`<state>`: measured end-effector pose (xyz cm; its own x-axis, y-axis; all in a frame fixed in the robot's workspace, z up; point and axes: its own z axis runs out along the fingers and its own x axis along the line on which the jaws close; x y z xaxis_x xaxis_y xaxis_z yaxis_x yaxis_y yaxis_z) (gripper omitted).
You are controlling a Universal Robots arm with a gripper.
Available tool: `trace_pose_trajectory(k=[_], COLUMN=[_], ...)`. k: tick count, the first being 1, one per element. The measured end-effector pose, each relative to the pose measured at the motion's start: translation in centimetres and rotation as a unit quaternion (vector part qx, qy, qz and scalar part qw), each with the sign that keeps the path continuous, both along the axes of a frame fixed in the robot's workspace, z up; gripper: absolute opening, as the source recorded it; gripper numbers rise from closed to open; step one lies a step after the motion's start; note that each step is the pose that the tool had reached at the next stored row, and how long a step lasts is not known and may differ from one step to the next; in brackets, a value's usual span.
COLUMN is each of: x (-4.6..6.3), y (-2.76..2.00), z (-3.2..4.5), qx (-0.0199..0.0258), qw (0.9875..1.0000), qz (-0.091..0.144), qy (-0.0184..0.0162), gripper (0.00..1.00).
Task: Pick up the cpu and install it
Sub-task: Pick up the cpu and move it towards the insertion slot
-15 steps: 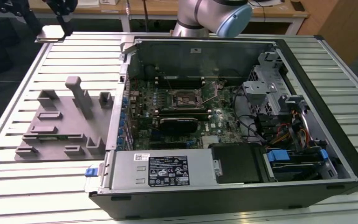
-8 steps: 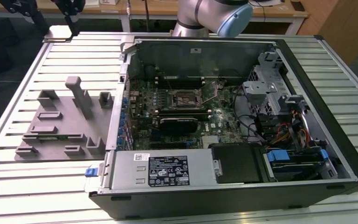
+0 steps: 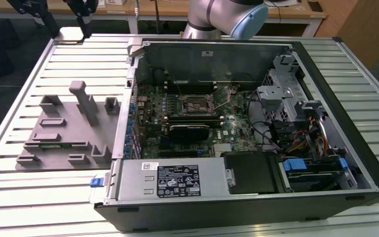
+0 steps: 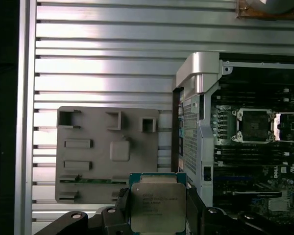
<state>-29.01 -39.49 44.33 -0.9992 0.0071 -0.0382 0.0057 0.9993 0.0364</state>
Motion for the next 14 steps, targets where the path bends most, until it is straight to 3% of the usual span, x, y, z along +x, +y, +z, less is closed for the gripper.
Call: trace_pose_trajectory(k=[14], x=[2.2], y=[0.01], z=[0.00], qx=[0.0000], qw=[1.0000], qz=[0.000], qy=[0.0000], gripper=[0.54])
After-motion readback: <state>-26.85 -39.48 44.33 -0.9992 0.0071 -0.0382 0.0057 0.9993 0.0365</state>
